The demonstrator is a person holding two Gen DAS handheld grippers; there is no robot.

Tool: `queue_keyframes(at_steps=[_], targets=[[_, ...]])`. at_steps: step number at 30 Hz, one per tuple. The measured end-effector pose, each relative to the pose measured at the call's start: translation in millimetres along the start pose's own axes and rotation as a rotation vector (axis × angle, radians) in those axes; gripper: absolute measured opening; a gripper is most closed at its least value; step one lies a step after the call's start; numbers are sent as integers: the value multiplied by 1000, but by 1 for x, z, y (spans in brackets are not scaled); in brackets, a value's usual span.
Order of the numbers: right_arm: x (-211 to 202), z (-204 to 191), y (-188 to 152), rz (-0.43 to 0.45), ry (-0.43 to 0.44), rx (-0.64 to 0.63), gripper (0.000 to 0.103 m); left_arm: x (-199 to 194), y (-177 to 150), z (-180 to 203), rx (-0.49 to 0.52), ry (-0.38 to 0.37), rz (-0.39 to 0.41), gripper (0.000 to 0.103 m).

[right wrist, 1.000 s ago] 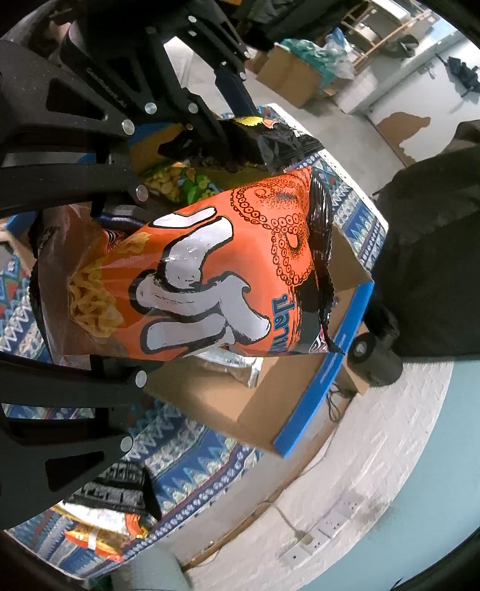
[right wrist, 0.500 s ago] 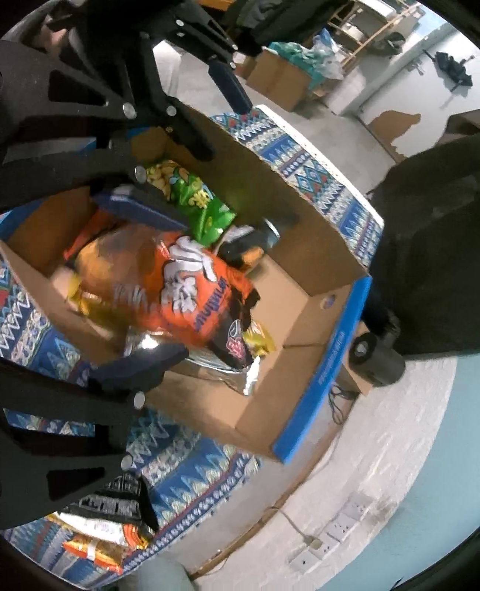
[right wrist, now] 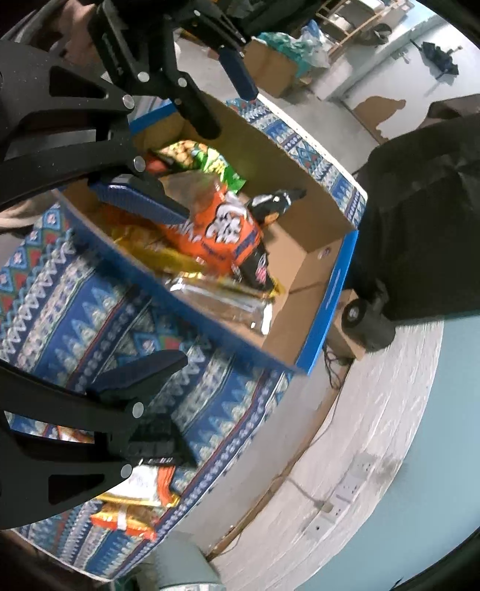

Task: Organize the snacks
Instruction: 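Carry both bags over the cardboard box and open both tools to drop them, then move both tools back over the remaining snack pile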

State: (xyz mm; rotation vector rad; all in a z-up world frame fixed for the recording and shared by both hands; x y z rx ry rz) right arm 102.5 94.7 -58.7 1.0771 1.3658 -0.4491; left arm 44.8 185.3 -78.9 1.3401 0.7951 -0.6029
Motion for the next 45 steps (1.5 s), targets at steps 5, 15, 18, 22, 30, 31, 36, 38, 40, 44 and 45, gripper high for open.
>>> queue_keyframes(at_steps=[5, 15, 18, 22, 30, 31, 36, 38, 40, 44, 45], targets=[[-17, 23, -15, 13, -32, 22, 74, 1, -1, 24, 25, -36, -16, 76], [-49, 65, -48, 35, -91, 48, 74, 1, -4, 78, 88, -102, -40, 76], [-57, 78, -57, 40, -99, 65, 74, 4, -6, 95, 115, -123, -56, 77], [-66, 96, -69, 45, -120, 91, 74, 5, -11, 118, 155, -129, -72, 77], [-79, 130, -91, 55, -134, 151, 74, 14, -17, 157, 218, -138, -103, 78], [-80, 134, -93, 55, -136, 159, 74, 16, -17, 162, 224, -138, -108, 78], [-83, 155, -106, 51, -148, 199, 74, 25, -18, 181, 247, -135, -131, 78], [-84, 164, -111, 49, -156, 213, 74, 30, -18, 189, 255, -136, -143, 78], [-84, 174, -116, 47, -162, 227, 74, 34, -17, 197, 259, -136, -153, 78], [-81, 194, -127, 38, -167, 267, 74, 44, -15, 209, 252, -136, -172, 78], [-79, 198, -130, 35, -167, 275, 74, 46, -13, 211, 247, -136, -175, 78]])
Point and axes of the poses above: each gripper's, at about its wrist camera, not at the fingertips, and x roughly the way its jaws point, z to its right, y to its top, the point moved 4 cm from there along x, roughly the way its jaws point, and after that the axes turned 3 degrees about -x, right-handed, at the moved point
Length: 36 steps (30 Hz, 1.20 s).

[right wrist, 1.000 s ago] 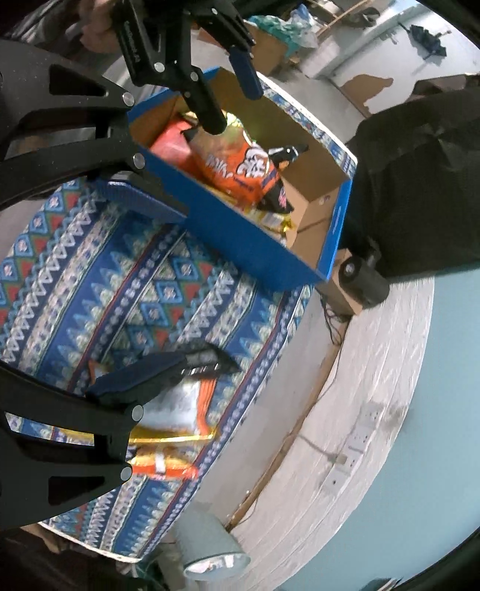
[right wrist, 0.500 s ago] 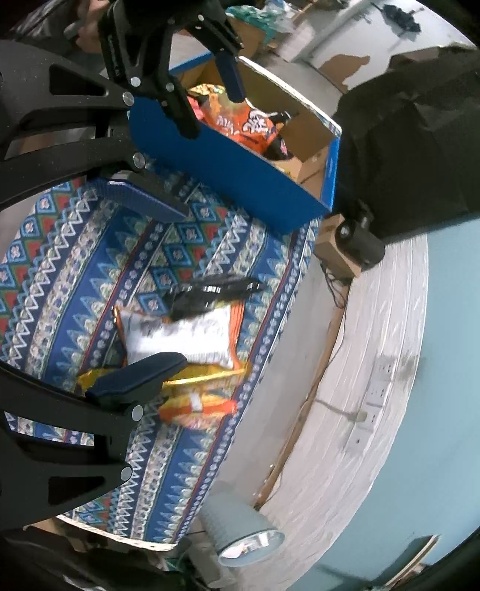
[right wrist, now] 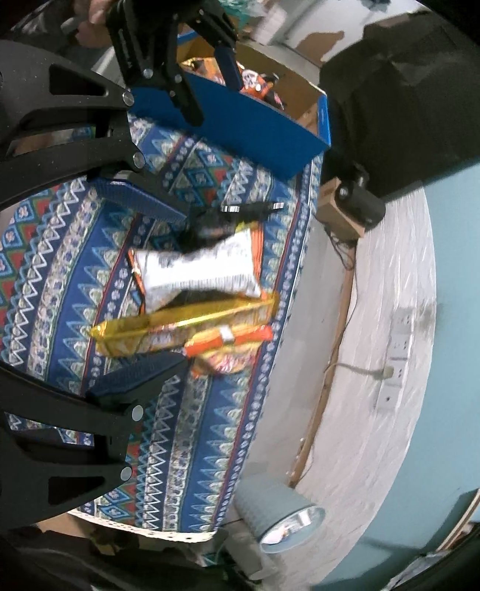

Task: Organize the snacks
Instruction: 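Move both tools back over the remaining snack pile, then grasp another black snack bag with the left tool while the right tool grasps a yellow bar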

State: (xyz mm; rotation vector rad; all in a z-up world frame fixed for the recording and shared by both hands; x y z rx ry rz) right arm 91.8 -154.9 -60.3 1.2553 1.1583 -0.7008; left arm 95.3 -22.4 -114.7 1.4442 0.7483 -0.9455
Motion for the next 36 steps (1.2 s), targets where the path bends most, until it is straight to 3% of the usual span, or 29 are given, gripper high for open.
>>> queue_keyframes(at_steps=[21, 28, 36], targets=[[67, 55, -23, -110, 4, 79, 74, 81, 39, 23, -145, -27, -95, 78], [75, 52, -19, -124, 9, 68, 74, 95, 35, 17, -137, -6, -129, 79], [84, 44, -17, -138, 15, 59, 74, 97, 13, -15, -174, 46, -182, 81]])
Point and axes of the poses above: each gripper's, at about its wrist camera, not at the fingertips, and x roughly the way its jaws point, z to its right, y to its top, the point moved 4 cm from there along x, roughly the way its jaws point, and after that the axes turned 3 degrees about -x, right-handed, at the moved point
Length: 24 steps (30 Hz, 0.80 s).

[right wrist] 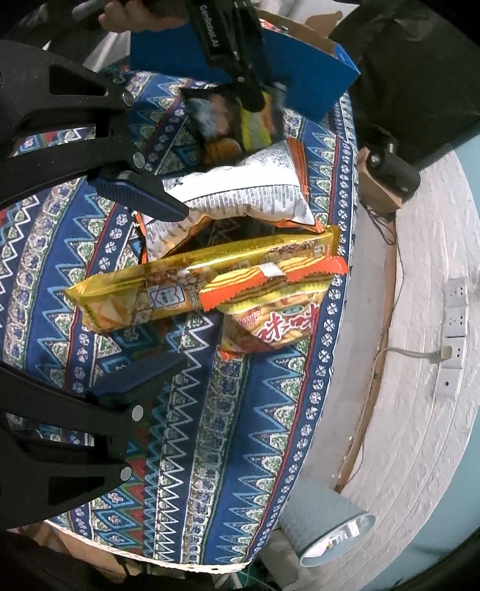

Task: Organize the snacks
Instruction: 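Grasp another black snack bag with the left tool while the right tool grasps a yellow bar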

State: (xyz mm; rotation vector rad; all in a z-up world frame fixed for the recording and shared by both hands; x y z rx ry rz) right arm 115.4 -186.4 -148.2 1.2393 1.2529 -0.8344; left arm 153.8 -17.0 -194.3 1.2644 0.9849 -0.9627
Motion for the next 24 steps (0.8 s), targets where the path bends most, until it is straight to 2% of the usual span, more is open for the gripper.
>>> queue_keyframes(at_steps=[3, 5, 9, 14, 18, 24], targets=[[4, -2, 0, -8, 0, -4, 74, 6, -9, -12, -13, 4, -27, 81], [6, -4, 0, -13, -1, -7, 74, 9, -13, -11, -6, -18, -48, 81], [12, -6, 2, -21, -8, -11, 74, 16, -20, -7, -16, -13, -76, 81], [20, -5, 0, -34, -15, -14, 74, 27, -19, 1, -103, -57, -110, 81], [28, -2, -3, -48, -18, -13, 74, 38, -14, 6, -127, -40, -121, 83], [30, 3, -4, -37, -9, -10, 74, 47, -8, 22, -88, -12, -120, 88]])
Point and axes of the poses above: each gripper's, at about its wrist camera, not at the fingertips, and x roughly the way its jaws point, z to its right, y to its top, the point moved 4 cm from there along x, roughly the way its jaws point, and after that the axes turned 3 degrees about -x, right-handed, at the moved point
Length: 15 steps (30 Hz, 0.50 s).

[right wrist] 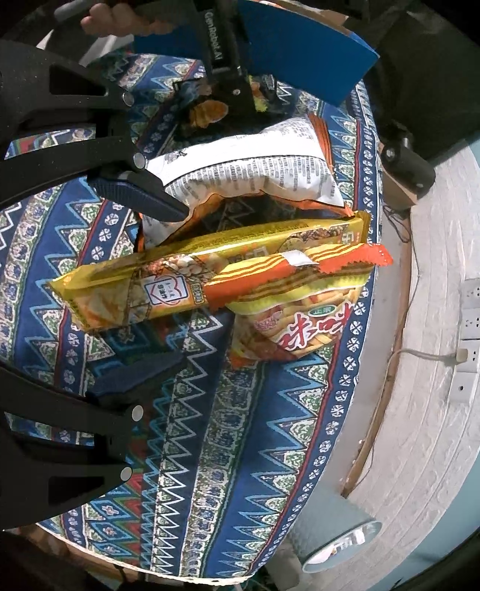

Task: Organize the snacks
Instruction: 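Grasp another black snack bag with the left tool while the right tool grasps a yellow bar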

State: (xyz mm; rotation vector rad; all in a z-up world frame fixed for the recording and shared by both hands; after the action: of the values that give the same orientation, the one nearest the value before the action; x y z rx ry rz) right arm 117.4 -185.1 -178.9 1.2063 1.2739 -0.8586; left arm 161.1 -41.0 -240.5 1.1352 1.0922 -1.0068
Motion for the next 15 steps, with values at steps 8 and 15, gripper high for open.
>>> queue_keyframes(at_steps=[8, 15], targets=[[9, -2, 11, 44, -8, -12, 73, 6, -15, 23, 176, 49, 32, 75], [26, -8, 12, 31, -12, -33, 61, 1, -26, 20, 222, 11, 37, 61]])
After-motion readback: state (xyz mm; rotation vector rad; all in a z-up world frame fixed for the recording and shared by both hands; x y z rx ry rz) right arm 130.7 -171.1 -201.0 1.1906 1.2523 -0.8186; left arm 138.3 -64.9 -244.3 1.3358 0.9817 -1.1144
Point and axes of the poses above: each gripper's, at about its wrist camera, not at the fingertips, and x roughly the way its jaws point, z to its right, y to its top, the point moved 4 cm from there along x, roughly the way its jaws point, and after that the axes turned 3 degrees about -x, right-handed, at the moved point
